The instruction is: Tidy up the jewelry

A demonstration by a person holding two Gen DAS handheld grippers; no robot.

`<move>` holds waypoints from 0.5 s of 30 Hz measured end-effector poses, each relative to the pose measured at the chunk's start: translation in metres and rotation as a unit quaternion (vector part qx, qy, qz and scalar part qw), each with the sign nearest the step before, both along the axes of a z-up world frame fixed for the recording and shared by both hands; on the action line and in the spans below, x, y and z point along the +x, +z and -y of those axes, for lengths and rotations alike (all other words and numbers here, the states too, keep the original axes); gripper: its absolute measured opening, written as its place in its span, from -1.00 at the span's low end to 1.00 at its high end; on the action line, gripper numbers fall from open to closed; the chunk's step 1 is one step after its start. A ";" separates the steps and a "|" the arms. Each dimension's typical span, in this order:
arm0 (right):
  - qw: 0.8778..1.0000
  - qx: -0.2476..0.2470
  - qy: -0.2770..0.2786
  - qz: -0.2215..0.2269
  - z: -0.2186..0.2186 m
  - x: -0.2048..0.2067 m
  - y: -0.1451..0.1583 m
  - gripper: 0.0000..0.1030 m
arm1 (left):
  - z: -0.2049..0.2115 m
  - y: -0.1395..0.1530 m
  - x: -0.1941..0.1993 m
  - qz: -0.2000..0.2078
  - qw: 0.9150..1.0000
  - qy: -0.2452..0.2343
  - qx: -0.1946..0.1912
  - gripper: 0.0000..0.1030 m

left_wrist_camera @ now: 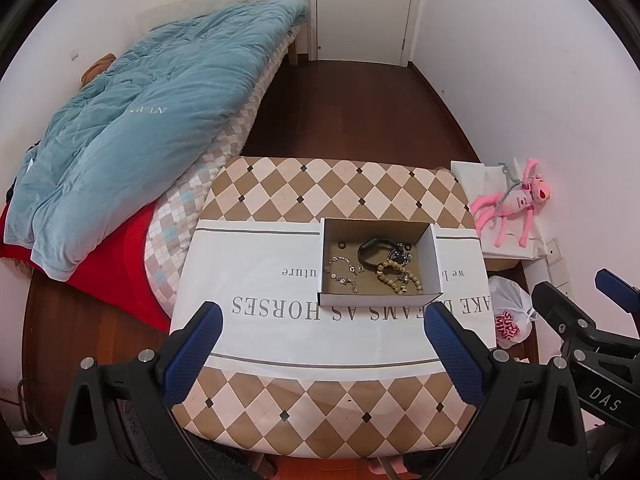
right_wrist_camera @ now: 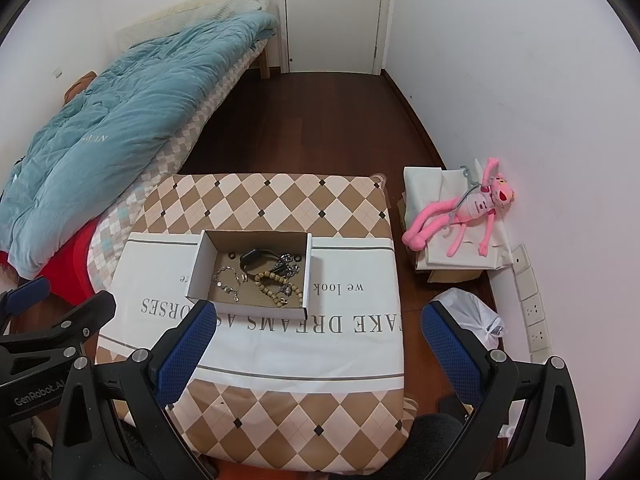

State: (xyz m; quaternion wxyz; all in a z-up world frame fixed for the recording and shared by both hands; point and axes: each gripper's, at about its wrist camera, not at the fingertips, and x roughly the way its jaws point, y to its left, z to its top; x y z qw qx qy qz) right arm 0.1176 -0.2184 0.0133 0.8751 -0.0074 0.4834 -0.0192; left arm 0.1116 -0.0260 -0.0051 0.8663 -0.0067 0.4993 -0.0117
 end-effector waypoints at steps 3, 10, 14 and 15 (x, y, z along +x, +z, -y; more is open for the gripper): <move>1.000 -0.001 -0.001 0.000 0.000 0.000 0.000 1.00 | 0.000 0.000 0.000 0.000 1.000 0.000 0.000 0.99; 1.000 -0.001 0.000 0.000 0.000 0.000 0.001 1.00 | 0.000 0.001 0.000 0.000 1.000 0.000 0.000 0.99; 1.000 -0.001 0.000 0.001 -0.001 0.000 0.001 1.00 | 0.000 0.001 0.000 0.000 1.000 0.000 0.000 0.99; 1.000 -0.002 0.000 0.001 -0.001 0.000 0.001 1.00 | 0.000 0.001 0.000 0.000 1.000 -0.001 0.000 0.99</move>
